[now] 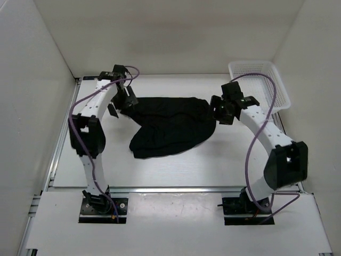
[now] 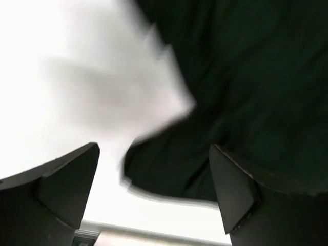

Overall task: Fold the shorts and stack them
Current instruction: Flatten the shorts out

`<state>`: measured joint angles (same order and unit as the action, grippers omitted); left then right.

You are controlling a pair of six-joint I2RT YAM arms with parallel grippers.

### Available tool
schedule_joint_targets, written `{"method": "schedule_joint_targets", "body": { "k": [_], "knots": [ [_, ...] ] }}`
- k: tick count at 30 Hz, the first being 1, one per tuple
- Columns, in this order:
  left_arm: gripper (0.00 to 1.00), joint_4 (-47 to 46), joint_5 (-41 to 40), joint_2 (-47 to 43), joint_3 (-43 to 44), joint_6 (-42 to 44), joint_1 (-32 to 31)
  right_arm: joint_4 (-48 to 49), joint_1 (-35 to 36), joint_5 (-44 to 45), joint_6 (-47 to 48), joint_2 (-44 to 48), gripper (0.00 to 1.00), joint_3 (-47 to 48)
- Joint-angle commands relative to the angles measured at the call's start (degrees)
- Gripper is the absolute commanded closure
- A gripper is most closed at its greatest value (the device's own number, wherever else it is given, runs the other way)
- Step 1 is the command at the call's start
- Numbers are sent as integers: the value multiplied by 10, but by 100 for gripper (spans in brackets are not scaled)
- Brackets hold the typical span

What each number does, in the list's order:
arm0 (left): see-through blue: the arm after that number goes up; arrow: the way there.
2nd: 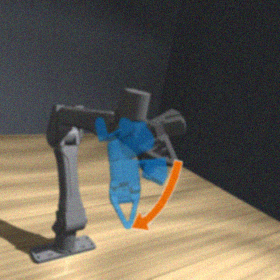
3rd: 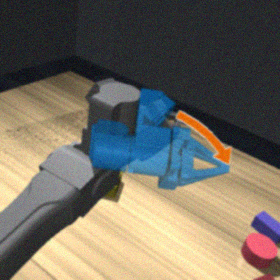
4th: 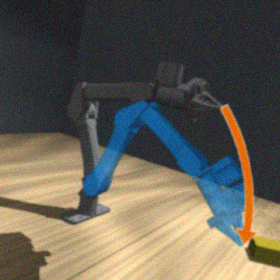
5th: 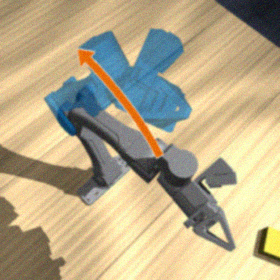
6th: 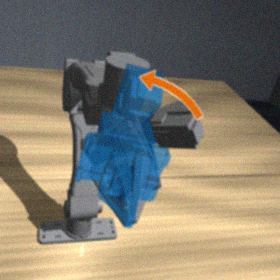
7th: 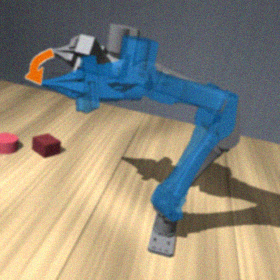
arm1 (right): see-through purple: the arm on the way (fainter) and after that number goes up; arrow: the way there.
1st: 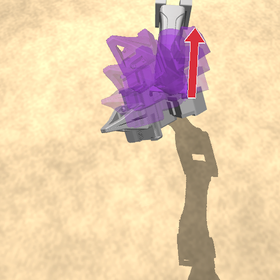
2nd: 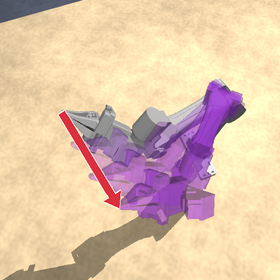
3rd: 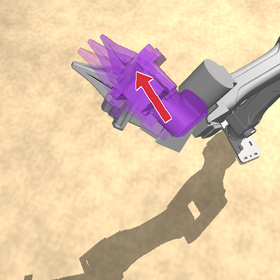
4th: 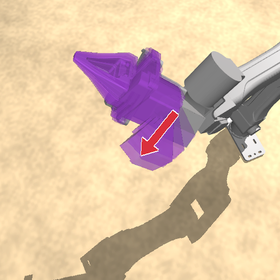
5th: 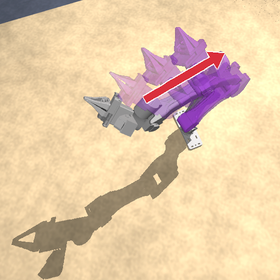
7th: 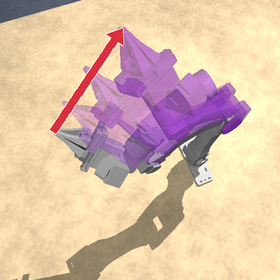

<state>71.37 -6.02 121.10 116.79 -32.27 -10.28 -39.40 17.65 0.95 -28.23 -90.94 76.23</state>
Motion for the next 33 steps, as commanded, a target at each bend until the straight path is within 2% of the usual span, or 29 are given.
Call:
{"method": "schedule_joint_targets", "body": {
  "k": [1,2,3,4,5,6,7,9,10,13,19,22,26,30,31,32,33],
  "knots": [
    [2,-54,-14,-246,-166,-3,-19,26,21,5,-2,88,28,-58],
    [3,-66,-8,-273,-215,-12,-25,31,21,5,-2,107,30,-77],
    [7,-76,0,-325,-311,-30,-37,31,27,5,-9,116,36,-95],
    [8,-86,29,-349,-361,-38,-37,31,27,5,-9,125,39,-131],
    [8,-111,46,-392,-449,-45,-45,31,27,0,-16,145,41,-148],
    [8,-122,60,-411,-450,-56,-54,31,27,0,-16,153,43,-163],
    [8,-134,73,-428,-526,-78,-59,37,27,-13,-22,162,44,-190],
    [5,-190,125,-460,-594,-97,-69,45,22,-29,-28,176,44,-212],
    [0,-215,179,-460,-651,-103,-69,61,8,-39,-38,176,36,-231],
    [0,-264,210,-418,-677,-108,-85,107,-23,-111,-51,159,22,-256],
    [0,-275,175,-324,-630,-99,-98,172,-75,-164,-63,91,21,-262],
    [0,-280,182,-273,-622,-94,-98,183,-75,-176,-57,39,21,-231],
    [3,-298,170,-247,-622,-101,-98,197,-75,-170,-46,-13,23,-195],
    [22,-303,150,-229,-615,-101,-93,204,-82,-158,-40,-58,31,-165],
    [41,-303,145,-223,-607,-101,-93,210,-82,-158,-40,-77,35,-159],
    [53,-303,145,-223,-607,-101,-93,210,-82,-158,-40,-86,39,-151],
    [69,-303,145,-223,-600,-101,-93,216,-82,-163,-40,-106,48,-145]
  ]
}}
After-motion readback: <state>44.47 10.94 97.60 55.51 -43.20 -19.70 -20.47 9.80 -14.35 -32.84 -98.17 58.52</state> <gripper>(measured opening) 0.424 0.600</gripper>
